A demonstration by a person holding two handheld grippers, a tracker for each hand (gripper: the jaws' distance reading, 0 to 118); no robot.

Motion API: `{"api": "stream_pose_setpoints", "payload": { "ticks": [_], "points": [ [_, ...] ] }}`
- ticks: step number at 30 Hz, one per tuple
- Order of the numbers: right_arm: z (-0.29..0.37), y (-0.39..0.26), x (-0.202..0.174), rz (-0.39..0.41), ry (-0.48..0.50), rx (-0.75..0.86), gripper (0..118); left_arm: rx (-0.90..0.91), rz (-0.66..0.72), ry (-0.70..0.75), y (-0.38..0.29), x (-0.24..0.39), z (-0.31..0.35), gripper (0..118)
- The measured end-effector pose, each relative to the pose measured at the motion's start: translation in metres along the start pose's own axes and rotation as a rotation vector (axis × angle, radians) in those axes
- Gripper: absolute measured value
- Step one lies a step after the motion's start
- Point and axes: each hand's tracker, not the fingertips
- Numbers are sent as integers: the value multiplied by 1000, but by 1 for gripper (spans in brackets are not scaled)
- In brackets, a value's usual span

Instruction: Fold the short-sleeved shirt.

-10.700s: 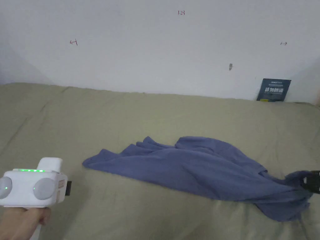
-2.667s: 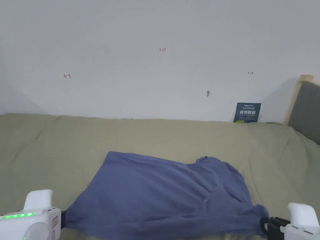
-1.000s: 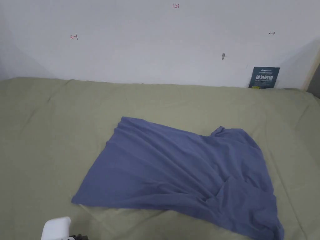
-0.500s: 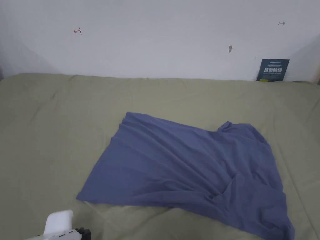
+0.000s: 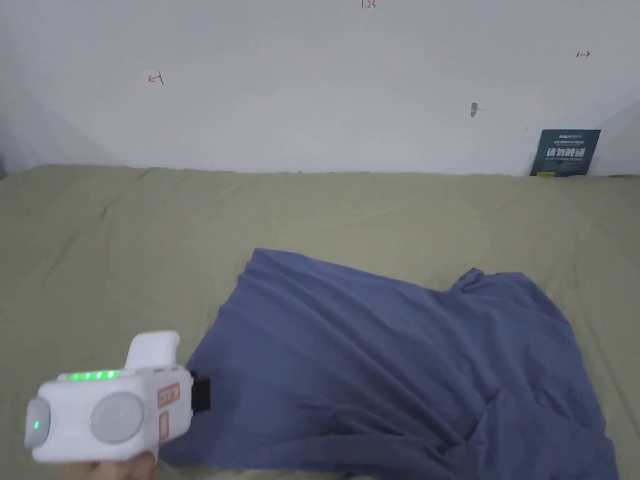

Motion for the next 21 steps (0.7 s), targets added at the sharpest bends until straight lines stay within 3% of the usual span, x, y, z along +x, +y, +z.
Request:
{"api": "stream_pose_setpoints", "payload": {
  "ticks": [6, 7, 9, 12, 13, 17, 21],
  "points": [
    [-22, 26, 7, -13, -1, 26, 0, -5, -17, -3, 118, 22, -105, 4],
    [-26, 29, 9, -17, -9, 24, 0, -17, 5, 10, 136, 24, -127, 11],
    [-33, 34, 15, -26, -7, 21, 0, -39, -34, 38, 165, 31, -168, 42],
    [-43, 42, 22, -49, -7, 24, 0, -113, -81, 117, 197, 38, -232, 110],
    [-46, 44, 24, -60, -2, 25, 0, -137, -71, 157, 200, 40, -250, 118],
    [-53, 53, 29, -100, 11, 36, 0, -123, -28, 170, 216, 39, -289, 116],
    [-56, 61, 28, -80, 8, 41, 0, -145, -4, 161, 216, 35, -313, 116]
  ]
}}
